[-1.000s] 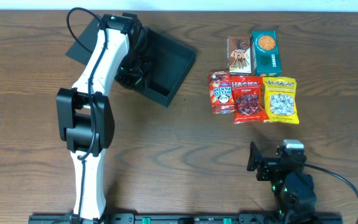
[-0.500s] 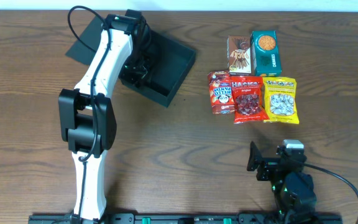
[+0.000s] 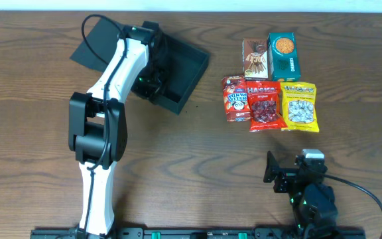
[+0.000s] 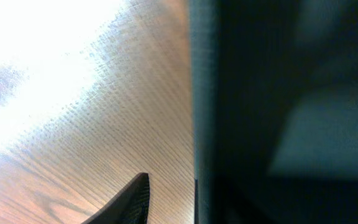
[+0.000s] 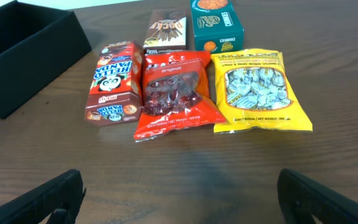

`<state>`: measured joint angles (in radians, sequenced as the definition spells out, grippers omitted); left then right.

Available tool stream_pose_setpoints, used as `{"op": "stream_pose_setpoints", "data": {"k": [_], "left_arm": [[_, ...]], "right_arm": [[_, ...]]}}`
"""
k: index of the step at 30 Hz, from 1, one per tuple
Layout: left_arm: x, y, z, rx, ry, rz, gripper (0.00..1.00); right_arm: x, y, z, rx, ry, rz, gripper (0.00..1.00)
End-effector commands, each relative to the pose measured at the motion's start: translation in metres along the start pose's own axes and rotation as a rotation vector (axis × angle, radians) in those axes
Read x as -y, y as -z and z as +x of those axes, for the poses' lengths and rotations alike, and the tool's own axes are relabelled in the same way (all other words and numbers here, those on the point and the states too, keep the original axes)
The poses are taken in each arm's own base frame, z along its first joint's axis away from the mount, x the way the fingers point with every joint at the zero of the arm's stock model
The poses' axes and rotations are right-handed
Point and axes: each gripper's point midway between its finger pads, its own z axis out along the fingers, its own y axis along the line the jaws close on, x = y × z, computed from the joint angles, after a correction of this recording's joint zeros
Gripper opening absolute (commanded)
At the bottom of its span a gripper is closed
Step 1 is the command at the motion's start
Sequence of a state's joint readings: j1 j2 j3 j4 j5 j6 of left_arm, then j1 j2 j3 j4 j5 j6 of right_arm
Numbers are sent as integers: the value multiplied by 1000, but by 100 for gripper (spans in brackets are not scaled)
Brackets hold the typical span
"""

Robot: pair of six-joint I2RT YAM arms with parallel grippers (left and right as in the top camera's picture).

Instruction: Pack container

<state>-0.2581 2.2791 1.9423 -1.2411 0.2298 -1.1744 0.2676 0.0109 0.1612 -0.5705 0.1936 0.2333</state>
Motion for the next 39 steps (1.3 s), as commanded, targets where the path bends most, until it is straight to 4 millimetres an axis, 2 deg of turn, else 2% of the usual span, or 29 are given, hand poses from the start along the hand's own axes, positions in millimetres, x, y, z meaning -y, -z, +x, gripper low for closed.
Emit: {"op": "stream_pose_setpoints", "data": {"k": [1, 3, 12, 17, 22, 27, 33, 39], "left_arm": [[-1, 5, -2, 22, 7, 15, 16], [1, 6, -5, 36, -14, 20, 6], [-14, 7, -19, 126, -248, -73, 6], [-27, 11, -35, 206, -474, -177, 6], [-31, 15, -45, 239, -722, -249, 6], [-36, 20, -56, 291, -823, -332, 6], [-31, 19, -51, 289, -878, -327, 6], [-14, 12, -27, 294, -980, -297, 6]], "right_arm": [[2, -1, 3, -4, 9, 6, 99], [2, -1, 3, -4, 9, 6, 99], [2, -1, 3, -4, 9, 6, 99], [2, -1, 3, -4, 9, 6, 99], [2, -1, 3, -4, 9, 6, 99], [2, -1, 3, -4, 9, 6, 99], [2, -1, 3, -4, 9, 6, 99], [2, -1, 3, -4, 9, 6, 99]]}}
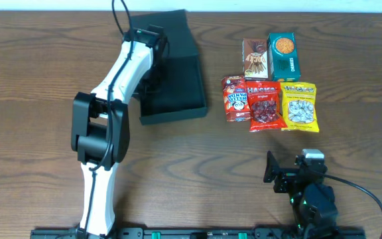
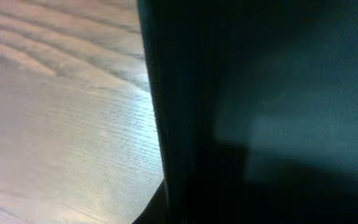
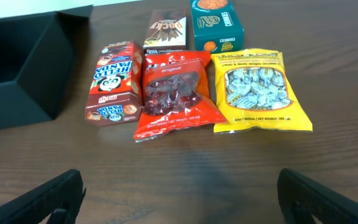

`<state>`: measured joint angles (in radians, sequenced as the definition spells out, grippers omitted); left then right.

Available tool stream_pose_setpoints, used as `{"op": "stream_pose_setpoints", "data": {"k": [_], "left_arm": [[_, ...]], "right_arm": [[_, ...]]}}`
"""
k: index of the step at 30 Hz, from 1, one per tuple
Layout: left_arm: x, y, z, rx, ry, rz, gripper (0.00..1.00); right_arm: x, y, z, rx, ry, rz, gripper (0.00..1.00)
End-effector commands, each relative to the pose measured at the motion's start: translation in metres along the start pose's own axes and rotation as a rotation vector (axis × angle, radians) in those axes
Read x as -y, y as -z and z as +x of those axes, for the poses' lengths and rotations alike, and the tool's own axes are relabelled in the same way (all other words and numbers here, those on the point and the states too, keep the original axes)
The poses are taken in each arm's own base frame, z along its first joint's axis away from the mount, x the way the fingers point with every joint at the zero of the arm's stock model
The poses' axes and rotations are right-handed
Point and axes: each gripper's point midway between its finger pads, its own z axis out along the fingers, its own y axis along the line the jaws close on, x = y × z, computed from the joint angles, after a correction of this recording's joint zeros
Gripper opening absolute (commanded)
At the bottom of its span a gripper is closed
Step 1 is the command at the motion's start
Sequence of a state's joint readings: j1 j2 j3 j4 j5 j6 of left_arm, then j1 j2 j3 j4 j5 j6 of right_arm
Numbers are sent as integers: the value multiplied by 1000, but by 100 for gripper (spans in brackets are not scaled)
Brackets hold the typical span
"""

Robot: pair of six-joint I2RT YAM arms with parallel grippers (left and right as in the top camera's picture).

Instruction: Pack container

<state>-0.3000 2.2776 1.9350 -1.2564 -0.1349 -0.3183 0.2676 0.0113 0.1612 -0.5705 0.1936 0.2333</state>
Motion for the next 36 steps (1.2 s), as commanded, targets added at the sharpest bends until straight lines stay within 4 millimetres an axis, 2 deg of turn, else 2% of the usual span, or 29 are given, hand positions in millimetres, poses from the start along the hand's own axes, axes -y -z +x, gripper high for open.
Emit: {"op": "stream_pose_setpoints", "data": {"k": [1, 5, 16, 23, 24, 26, 27, 31, 34, 36], "left_arm": [[15, 11, 5, 41, -104, -22, 6], [28, 13, 9, 50, -127, -22, 6], [27, -4, 32, -41, -8, -27, 6], [31, -4, 34, -51, 64, -4, 6], [29, -4, 33, -44, 64, -15, 11], [24, -5, 30, -27, 66, -44, 50], [20, -5, 27, -16, 67, -59, 57], [12, 3, 14, 22, 96, -56, 59], [11, 29, -6, 92, 123, -4, 59], [15, 58, -20, 162, 119, 58, 62]], "right_arm": [[2, -1, 3, -4, 9, 6, 99], [2, -1, 3, -4, 9, 6, 99], [2, -1, 3, -4, 9, 6, 99], [2, -1, 3, -4, 9, 6, 99], [2, -1, 3, -4, 9, 6, 99], [2, -1, 3, -4, 9, 6, 99], [2, -1, 3, -4, 9, 6, 99], [2, -1, 3, -4, 9, 6, 99], [2, -1, 3, -4, 9, 6, 99], [2, -1, 3, -4, 9, 6, 99]]}}
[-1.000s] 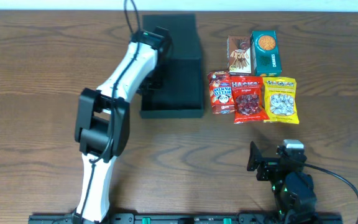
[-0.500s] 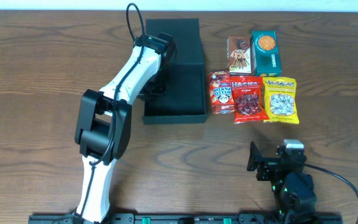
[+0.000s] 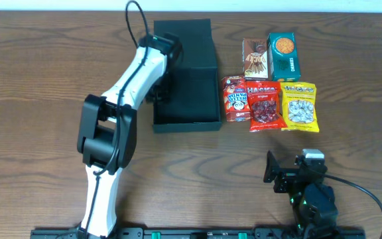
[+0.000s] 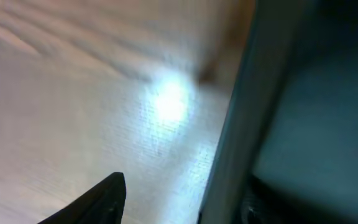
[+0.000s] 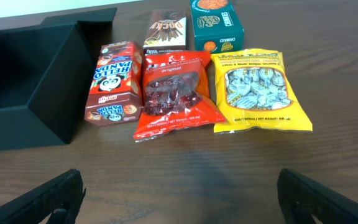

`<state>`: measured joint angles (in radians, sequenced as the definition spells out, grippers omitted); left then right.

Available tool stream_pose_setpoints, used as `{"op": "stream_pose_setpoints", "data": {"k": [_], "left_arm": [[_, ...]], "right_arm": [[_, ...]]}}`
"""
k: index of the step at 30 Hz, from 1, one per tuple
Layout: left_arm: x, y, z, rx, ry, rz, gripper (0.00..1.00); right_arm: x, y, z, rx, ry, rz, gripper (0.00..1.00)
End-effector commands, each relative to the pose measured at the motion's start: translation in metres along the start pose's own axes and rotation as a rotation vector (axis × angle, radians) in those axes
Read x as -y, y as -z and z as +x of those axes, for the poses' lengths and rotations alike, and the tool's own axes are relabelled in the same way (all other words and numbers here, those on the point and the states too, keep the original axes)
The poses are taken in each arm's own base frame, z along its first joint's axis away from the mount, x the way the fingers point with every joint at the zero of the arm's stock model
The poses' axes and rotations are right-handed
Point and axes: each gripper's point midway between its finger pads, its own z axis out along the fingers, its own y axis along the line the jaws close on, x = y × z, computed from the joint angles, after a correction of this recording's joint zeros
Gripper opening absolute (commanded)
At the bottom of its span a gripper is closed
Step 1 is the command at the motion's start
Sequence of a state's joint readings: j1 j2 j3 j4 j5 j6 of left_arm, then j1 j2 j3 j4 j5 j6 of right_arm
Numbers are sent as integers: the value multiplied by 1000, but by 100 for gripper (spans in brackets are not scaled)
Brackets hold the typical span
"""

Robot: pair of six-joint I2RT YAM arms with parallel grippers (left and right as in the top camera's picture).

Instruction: Pack container

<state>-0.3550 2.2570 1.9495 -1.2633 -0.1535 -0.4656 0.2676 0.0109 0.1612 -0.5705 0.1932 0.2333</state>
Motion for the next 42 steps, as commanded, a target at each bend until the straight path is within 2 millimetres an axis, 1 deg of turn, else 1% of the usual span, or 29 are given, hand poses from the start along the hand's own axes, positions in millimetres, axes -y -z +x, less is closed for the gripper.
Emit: {"op": "stream_pose_setpoints", "data": {"k": [1, 4, 6, 9, 11, 14, 16, 18, 23, 26, 28, 31, 33, 35, 36, 40, 42], "left_arm": [[2, 54, -32, 149, 22, 91, 63], [2, 93, -49, 257, 27, 148, 67], [-3, 116, -60, 325, 52, 176, 67], [-15, 141, -76, 411, 98, 208, 67], [-26, 150, -87, 457, 136, 227, 69], [-52, 158, -110, 522, 214, 250, 73], [-69, 159, -125, 551, 264, 268, 77], [-84, 158, -136, 568, 301, 280, 79], [-124, 157, -156, 616, 387, 274, 82], [-138, 154, -159, 617, 414, 265, 83], [-146, 151, -159, 614, 429, 258, 83], [-154, 150, -160, 613, 444, 253, 84], [-158, 149, -161, 613, 450, 250, 84], [-160, 148, -161, 612, 454, 249, 84], [-160, 148, -161, 614, 455, 249, 84], [-160, 150, -163, 623, 457, 252, 84], [-160, 151, -165, 632, 458, 256, 84]], "right_arm": [[2, -1, 3, -4, 9, 6, 99], [2, -1, 3, -4, 9, 6, 99], [2, -1, 3, -4, 9, 6, 99], [2, -1, 3, -4, 9, 6, 99], [2, -1, 3, -4, 9, 6, 99], [2, -1, 3, -4, 9, 6, 99], [2, -1, 3, -4, 9, 6, 99], [2, -1, 3, -4, 9, 6, 99], [2, -1, 3, -4, 9, 6, 99], [2, -1, 3, -4, 9, 6, 99], [-1, -1, -6, 34, 1, -3, 99], [-12, 1, -33, 139, -57, -64, 99], [-23, 8, -62, 251, -152, -135, 99], [-29, 17, -87, 348, -229, -187, 99], [-35, 24, -101, 397, -297, -238, 99], [-38, 29, -109, 417, -401, -288, 99], [-40, 37, -123, 472, -454, -326, 99]]}}
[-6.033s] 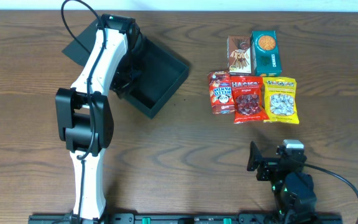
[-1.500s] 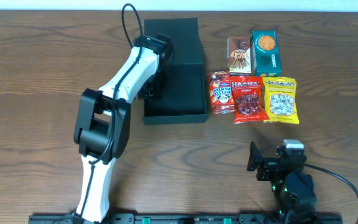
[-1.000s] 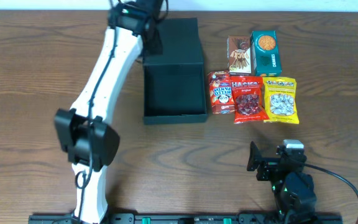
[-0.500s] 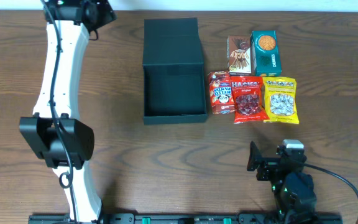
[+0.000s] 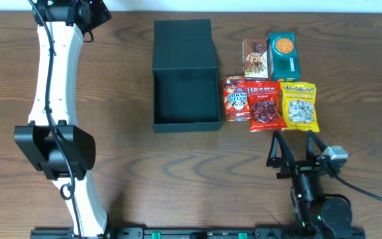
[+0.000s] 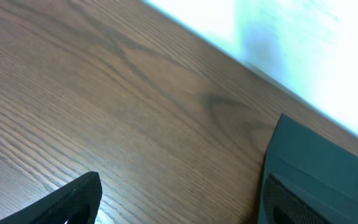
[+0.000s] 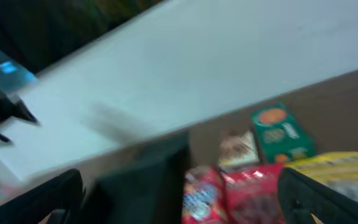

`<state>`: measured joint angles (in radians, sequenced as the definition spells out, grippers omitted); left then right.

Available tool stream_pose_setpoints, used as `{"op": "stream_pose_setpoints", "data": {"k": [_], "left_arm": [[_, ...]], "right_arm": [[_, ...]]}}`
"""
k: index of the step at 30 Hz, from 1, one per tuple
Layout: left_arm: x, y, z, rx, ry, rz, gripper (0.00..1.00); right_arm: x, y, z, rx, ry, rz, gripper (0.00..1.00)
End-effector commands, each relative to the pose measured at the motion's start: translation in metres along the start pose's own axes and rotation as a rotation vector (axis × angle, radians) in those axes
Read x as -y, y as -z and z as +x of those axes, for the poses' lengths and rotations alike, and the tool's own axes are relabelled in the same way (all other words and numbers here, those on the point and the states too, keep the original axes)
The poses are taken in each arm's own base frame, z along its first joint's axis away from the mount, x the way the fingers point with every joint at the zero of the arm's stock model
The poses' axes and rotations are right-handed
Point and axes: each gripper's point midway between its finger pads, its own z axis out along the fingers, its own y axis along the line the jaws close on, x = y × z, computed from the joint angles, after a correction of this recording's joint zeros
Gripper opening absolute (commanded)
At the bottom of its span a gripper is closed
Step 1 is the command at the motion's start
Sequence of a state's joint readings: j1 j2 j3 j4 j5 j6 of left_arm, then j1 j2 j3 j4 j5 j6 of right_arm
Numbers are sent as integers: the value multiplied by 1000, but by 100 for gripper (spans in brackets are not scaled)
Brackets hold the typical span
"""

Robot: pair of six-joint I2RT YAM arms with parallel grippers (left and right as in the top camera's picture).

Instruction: Pack container

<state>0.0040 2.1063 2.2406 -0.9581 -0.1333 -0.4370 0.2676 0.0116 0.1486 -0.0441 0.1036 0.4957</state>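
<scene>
The black open box (image 5: 186,99) stands mid-table, its lid flap (image 5: 183,40) lying toward the back. Right beside it lie the snacks: a red Hello Panda pack (image 5: 234,98), a red bag (image 5: 265,107), a yellow bag (image 5: 300,106), a brown box (image 5: 255,58) and a teal box (image 5: 283,56). My left gripper (image 5: 91,12) is open at the far back left, well away from the black box; its wrist view shows a corner of the black box (image 6: 319,165) past its fingers. My right gripper (image 5: 294,143) is open and empty, in front of the snacks; its view is blurred, showing the black box (image 7: 142,180) and the snacks.
The left arm (image 5: 55,79) stretches along the table's left side. The table's back edge (image 5: 244,11) meets a white strip just behind the lid and the snack boxes. Bare wood lies between the box and the left arm.
My left gripper has left the box's left wall and now stands open at the far back left corner. The box stayed put. My right gripper has lifted and now looks further back.
The box first lay askew at the back left with my left gripper on its wall. Then it stood turned and nearer the snacks, then square beside them. Now the box is let go and both grippers are open.
</scene>
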Motion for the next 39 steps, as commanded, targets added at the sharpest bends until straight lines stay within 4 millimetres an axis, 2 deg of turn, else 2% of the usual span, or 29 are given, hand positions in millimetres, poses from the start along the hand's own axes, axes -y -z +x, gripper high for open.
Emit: {"op": "stream_pose_setpoints", "data": {"k": [1, 3, 6, 10, 14, 16, 20, 24, 27, 31, 33, 35, 39], "left_arm": [[2, 3, -7, 23, -3, 15, 84], [4, 3, -9, 31, -1, 19, 84], [5, 3, -12, 43, 5, 27, 84], [6, 3, -13, 46, 9, 29, 85], [7, 4, -16, 58, 12, 34, 88], [9, 4, -19, 69, 14, 40, 88], [10, 4, -21, 79, 16, 46, 88], [9, 4, -19, 72, 15, 43, 92], [9, 4, -19, 70, 13, 41, 96], [9, 4, -19, 70, 14, 41, 97], [9, 4, -19, 71, 14, 41, 97], [9, 4, -19, 70, 14, 41, 98], [9, 4, -19, 70, 14, 41, 98]], "right_arm": [[-13, 2, -20, 74, -146, -64, 99], [-24, 6, -48, 184, -166, -111, 99], [-15, 13, -76, 325, -132, -47, 99], [-9, 13, -90, 365, -67, 22, 99], [-10, -6, -100, 305, -8, 85, 99], [-10, -24, -101, 239, 36, 122, 99], [-14, -74, -99, 74, 133, 146, 99], [-5, -130, -98, -100, 222, 175, 99], [5, -173, -90, -259, 342, 161, 99], [48, -223, -84, -413, 367, 263, 99], [75, -246, -75, -494, 347, 318, 99], [96, -264, -62, -565, 349, 347, 99], [130, -294, -24, -725, 382, 370, 99]]}}
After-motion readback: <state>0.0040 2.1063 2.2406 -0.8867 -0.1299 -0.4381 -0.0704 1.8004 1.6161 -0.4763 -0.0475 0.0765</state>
